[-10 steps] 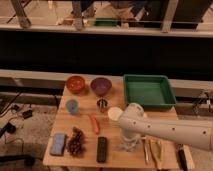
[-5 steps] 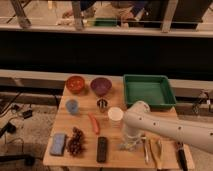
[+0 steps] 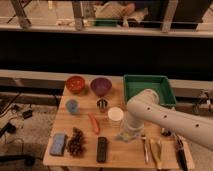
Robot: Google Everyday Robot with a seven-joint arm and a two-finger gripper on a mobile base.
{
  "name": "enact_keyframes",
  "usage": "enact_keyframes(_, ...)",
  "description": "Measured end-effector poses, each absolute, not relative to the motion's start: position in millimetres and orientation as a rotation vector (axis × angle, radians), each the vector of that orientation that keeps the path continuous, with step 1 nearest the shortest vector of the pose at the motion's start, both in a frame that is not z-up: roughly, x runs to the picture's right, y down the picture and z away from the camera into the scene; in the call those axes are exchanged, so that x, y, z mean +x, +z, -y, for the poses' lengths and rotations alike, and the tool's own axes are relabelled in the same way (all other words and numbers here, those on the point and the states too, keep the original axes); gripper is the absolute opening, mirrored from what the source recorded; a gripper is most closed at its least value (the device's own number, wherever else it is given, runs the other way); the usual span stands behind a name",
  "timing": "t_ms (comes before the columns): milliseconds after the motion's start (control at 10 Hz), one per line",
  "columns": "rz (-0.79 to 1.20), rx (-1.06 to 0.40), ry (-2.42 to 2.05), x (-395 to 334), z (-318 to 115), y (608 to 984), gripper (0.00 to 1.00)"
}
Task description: Place towel in purple bowl
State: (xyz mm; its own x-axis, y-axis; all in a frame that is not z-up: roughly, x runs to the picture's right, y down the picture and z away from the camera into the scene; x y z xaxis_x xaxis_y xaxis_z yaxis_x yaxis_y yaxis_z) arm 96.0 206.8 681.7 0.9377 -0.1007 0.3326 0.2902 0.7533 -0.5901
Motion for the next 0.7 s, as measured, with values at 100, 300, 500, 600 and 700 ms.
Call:
enact_keyframes(100,0.307,-0.663,-0.221,92.2,-191.8,665.2,0.00)
enact_keyframes(300,0.353,-0.612,-0.232,81.7,-156.4,623.7,0.00)
enact_keyframes(500,0.402,-0.566,-0.250,69.4,-129.1,587.8,0.00)
enact_keyframes(600,0.429,-0.541,-0.266,60.4,-118.8,570.9,0.00)
enact_keyframes(700,0.456,-0.517,-0.294,45.4,-111.0,556.9,0.00)
